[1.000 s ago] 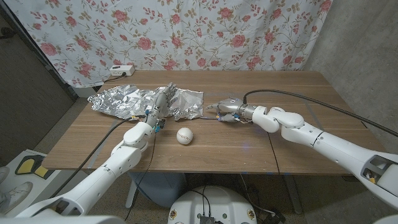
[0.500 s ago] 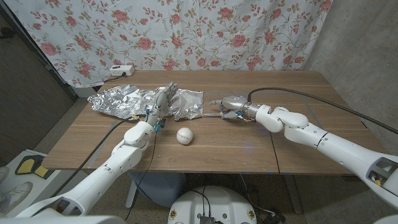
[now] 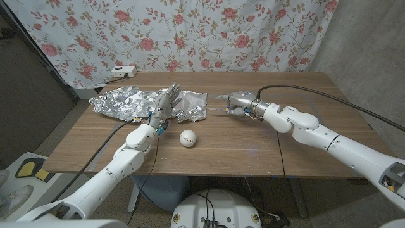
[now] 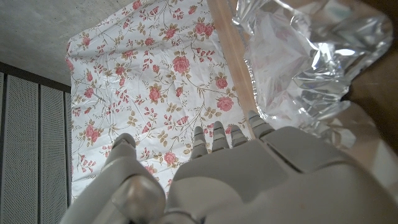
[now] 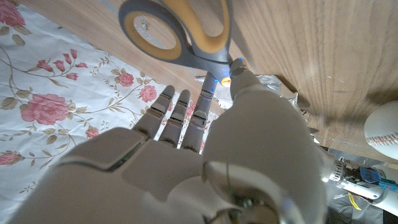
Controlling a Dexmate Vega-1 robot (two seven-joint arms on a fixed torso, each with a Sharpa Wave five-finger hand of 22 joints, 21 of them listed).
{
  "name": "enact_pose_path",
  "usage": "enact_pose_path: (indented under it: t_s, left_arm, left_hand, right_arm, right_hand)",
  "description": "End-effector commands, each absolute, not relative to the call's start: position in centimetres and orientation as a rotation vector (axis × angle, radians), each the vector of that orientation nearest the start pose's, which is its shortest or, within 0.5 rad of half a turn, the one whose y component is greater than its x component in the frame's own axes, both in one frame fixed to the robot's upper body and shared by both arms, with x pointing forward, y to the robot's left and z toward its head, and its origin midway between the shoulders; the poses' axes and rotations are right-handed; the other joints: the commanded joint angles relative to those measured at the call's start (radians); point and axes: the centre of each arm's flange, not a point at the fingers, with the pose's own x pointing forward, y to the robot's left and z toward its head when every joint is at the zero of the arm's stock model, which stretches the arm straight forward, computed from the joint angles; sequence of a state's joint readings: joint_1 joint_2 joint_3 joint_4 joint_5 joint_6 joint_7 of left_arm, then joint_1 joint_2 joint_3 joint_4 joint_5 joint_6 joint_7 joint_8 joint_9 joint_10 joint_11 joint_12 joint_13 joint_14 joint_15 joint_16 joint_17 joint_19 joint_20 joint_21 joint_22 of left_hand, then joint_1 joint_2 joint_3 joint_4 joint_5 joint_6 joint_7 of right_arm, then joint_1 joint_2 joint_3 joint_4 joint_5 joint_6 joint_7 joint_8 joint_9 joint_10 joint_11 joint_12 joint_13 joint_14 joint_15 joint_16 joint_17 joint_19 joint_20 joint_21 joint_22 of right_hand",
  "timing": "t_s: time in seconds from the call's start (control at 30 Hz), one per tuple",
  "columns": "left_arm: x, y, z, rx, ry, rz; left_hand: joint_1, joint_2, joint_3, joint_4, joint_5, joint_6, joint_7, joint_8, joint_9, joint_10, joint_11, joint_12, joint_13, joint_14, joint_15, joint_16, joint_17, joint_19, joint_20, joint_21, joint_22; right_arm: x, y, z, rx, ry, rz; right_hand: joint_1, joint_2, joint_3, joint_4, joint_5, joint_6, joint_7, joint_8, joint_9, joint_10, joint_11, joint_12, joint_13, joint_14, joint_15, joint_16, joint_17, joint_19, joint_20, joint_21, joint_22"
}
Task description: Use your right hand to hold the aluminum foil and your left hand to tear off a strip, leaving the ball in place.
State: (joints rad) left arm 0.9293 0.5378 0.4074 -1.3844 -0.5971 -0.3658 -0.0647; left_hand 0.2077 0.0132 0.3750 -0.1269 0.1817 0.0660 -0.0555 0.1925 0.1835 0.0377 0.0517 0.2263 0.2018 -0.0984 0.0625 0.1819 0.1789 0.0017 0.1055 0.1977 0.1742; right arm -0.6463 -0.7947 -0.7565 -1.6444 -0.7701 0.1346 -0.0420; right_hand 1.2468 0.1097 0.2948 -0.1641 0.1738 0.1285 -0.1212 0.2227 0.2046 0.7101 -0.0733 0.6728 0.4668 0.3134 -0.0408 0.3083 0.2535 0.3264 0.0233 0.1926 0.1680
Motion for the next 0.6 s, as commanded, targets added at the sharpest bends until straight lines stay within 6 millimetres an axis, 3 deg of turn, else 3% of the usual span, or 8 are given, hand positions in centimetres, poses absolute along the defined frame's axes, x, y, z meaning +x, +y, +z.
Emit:
enact_pose_path:
  t_s: [0.03, 0.6]
  left_arm:
    - [61.9, 26.1, -5.7, 0.037, -0.642, -0.299]
    - [59.8, 25.6, -5.3, 0.054, -0.676, -0.288]
  left_hand:
    - [0.001, 0.008, 0.001, -0.004, 0.001, 0.003, 0.001, 0.001, 0.004, 0.002, 0.004, 0.006, 0.005, -0.005, -0.001, 0.005, 0.003, -0.009, 0.002, -0.002, 0.004]
    - [0.000, 0.008, 0.000, -0.004, 0.001, 0.004, 0.001, 0.001, 0.004, 0.006, 0.003, 0.008, 0.005, -0.004, -0.001, 0.005, 0.003, -0.009, 0.002, -0.002, 0.004]
  right_arm:
    - [59.2, -17.7, 1.4, -1.676, -0.908, 0.124]
    - [56.6, -19.2, 2.8, -1.538, -0.969, 0.074]
  right_hand:
    - [0.009, 0.005, -0.009, 0.001, 0.005, 0.000, 0.009, 0.001, 0.003, 0.159, -0.144, 0.003, 0.000, 0.012, -0.183, 0.010, 0.004, 0.008, 0.006, 0.003, 0.000]
    - [0.011, 0.007, -0.015, 0.005, 0.006, -0.002, 0.012, -0.001, 0.003, 0.166, -0.145, 0.000, -0.010, 0.023, -0.183, 0.016, 0.009, 0.009, 0.014, 0.002, 0.000]
